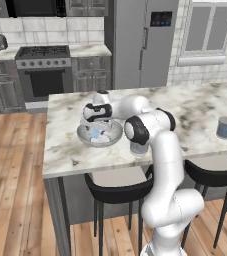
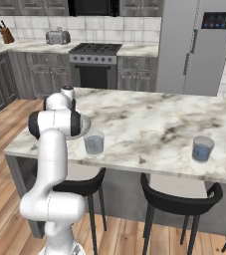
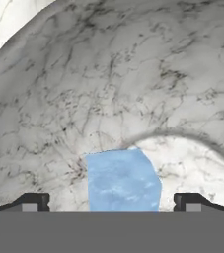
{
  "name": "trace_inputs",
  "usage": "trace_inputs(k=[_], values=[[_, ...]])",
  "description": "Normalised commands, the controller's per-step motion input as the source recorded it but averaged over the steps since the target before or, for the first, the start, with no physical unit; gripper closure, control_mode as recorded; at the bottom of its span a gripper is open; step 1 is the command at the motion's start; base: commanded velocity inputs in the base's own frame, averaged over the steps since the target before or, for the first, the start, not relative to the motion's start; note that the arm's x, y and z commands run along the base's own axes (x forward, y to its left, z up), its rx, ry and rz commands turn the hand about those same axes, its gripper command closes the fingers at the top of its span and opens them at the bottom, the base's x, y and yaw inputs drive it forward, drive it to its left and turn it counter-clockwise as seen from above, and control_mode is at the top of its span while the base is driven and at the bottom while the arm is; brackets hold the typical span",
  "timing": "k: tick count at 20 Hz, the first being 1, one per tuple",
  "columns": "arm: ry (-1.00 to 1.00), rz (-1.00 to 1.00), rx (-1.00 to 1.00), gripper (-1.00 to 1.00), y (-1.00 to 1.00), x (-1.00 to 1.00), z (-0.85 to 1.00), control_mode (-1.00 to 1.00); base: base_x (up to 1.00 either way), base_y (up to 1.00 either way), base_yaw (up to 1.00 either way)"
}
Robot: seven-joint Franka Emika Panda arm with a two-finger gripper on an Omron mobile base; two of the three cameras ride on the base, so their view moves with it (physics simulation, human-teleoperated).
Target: There are four ice cubes in the ice bowl. Place two ice cubes in each glass of water.
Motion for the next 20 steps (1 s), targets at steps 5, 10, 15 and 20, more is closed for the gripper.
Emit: trace_inputs(k=[5,10,15,20], values=[[0.06,-0.03,0.0,-1.0,0.06,0.0,-0.17,-1.0,0.0,0.0,0.0],[0.05,-0.02,0.0,-1.0,-0.04,0.0,-0.25,-1.0,0.0,0.0,0.0],[0.04,-0.02,0.0,-1.0,0.0,0.0,-0.13,-1.0,0.0,0.0,0.0],[0.09,-0.01,0.02,1.0,-0.02,0.0,-0.1,-1.0,0.0,0.0,0.0]])
